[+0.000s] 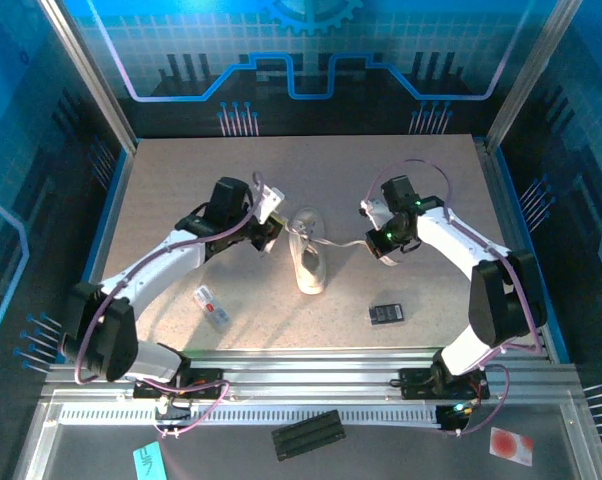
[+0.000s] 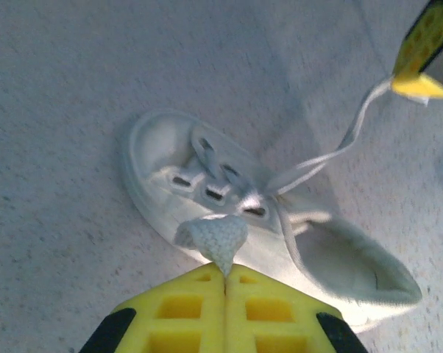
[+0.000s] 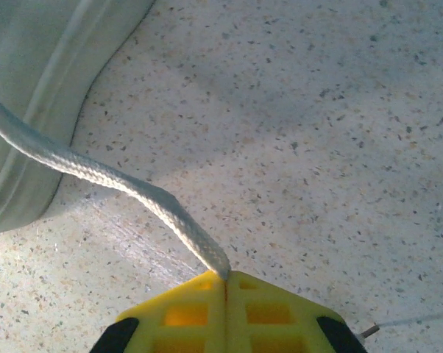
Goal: Tie the shoes
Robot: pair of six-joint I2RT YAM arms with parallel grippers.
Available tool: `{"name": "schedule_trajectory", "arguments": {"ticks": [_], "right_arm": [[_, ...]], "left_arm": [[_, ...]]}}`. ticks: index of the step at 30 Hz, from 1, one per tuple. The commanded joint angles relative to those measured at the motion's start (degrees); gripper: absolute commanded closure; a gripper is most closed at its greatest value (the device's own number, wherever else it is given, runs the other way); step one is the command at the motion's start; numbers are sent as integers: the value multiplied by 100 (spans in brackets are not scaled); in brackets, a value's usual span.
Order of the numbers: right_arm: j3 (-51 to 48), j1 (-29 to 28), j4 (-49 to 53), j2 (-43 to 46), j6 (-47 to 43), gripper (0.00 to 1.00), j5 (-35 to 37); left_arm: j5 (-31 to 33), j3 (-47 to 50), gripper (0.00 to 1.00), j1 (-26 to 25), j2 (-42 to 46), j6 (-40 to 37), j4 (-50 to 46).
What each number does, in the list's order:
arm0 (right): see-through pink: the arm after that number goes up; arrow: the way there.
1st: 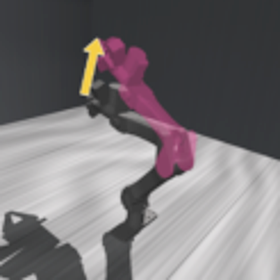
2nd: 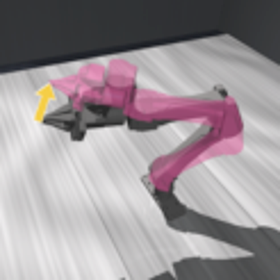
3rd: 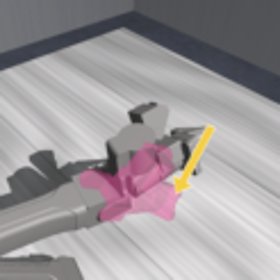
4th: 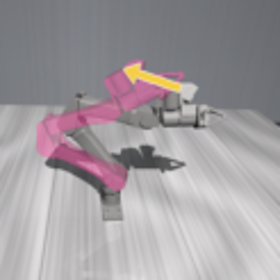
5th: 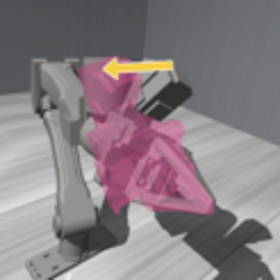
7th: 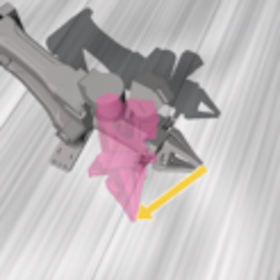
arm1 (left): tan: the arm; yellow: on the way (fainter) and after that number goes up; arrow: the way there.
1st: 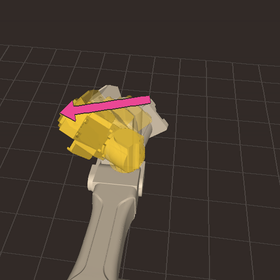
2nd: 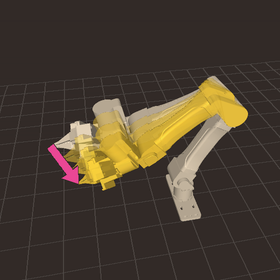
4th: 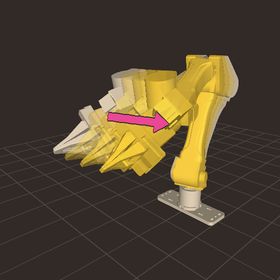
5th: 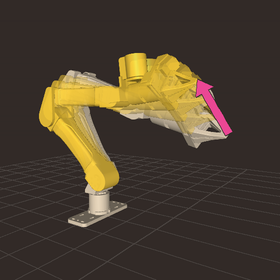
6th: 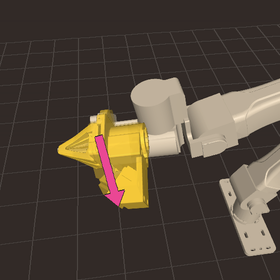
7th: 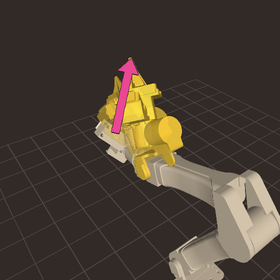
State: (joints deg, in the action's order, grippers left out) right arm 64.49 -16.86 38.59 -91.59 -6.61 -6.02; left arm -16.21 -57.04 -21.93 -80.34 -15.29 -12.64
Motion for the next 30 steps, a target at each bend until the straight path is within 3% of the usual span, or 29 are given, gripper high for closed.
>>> {"name": "schedule_trajectory", "arguments": {"ticks": [1, 6, 15, 19, 30], "right_arm": [[-67, 99, 158, 54, 166, 100, 12], [-77, 181, 74, 89, 309, 100, -188], [30, 323, 328, -156, 422, 100, -189], [15, 359, 390, -242, 460, 100, -200], [229, 298, 404, -245, 422, 100, -525]], "left_arm": [[-557, 346, 100, 164, 394, 163, 899], [-1154, 984, 100, 251, 680, 418, 2320], [-1270, 1547, 100, 680, 702, 1233, 3518], [-1391, 2056, 100, 892, 656, 1629, 4465], [-1790, 2112, 100, 483, 101, 1731, 5275]]}}
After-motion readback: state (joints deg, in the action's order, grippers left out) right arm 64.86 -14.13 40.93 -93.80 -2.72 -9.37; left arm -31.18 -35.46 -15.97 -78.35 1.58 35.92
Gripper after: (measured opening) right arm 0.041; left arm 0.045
